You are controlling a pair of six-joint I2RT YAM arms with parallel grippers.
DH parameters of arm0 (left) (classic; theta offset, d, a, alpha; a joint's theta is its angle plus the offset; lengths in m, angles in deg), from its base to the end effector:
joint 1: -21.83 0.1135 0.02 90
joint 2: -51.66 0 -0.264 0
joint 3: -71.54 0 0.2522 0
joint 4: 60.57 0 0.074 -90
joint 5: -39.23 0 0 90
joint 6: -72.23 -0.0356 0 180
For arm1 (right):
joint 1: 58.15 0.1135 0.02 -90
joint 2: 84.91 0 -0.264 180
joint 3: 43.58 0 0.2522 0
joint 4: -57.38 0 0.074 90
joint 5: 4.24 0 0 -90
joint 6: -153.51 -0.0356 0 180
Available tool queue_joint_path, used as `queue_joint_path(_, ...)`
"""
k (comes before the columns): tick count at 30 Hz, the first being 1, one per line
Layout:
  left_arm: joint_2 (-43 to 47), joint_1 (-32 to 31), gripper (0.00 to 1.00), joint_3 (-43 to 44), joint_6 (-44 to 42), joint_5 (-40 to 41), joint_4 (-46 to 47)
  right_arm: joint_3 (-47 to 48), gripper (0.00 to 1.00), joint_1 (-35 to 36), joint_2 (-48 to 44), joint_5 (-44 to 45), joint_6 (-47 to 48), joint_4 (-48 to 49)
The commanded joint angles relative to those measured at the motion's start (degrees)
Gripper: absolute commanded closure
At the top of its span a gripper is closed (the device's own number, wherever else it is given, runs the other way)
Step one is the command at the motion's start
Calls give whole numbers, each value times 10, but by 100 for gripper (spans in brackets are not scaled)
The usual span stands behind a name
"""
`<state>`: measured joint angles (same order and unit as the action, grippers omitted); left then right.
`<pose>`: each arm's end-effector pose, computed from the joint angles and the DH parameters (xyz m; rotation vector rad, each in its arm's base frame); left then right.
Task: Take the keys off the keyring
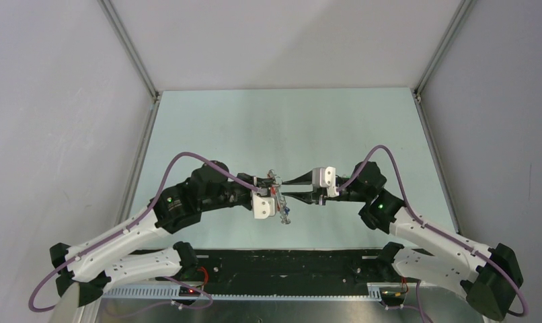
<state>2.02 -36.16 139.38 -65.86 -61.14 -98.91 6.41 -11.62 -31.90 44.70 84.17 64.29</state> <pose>0.0958 -0.1653 0.3559 1.6100 1.0589 -0.2898 0.1300 0.1711 0.3179 -1.3078 0.9010 0.8912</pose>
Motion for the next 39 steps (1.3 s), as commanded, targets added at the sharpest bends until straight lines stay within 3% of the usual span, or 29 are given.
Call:
queue_joint_path(1,9,-2,100,0,-7,-14,24,33,66,6,6,-6,5,40)
queue_joint_path(13,8,-2,100,0,-7,-13,24,39,68,31,35,-12,-5,58)
queue_joint_path(15,8,-2,100,1,-7,-13,24,40,76,36,39,-11,0,53)
queue_joint_path(18,10,-2,100,0,-7,-11,24,41,98,39,36,-5,4,36)
queue_joint_path(19,10,-2,100,0,-7,-11,24,40,100,39,34,2,7,32)
queue_joint_path(28,16,-2,100,-1,-8,-3,24,40,100,19,-12,36,-37,-5)
queue_joint_path(39,17,-2,100,-1,-7,-2,24,15,100,-46,-48,24,-155,60)
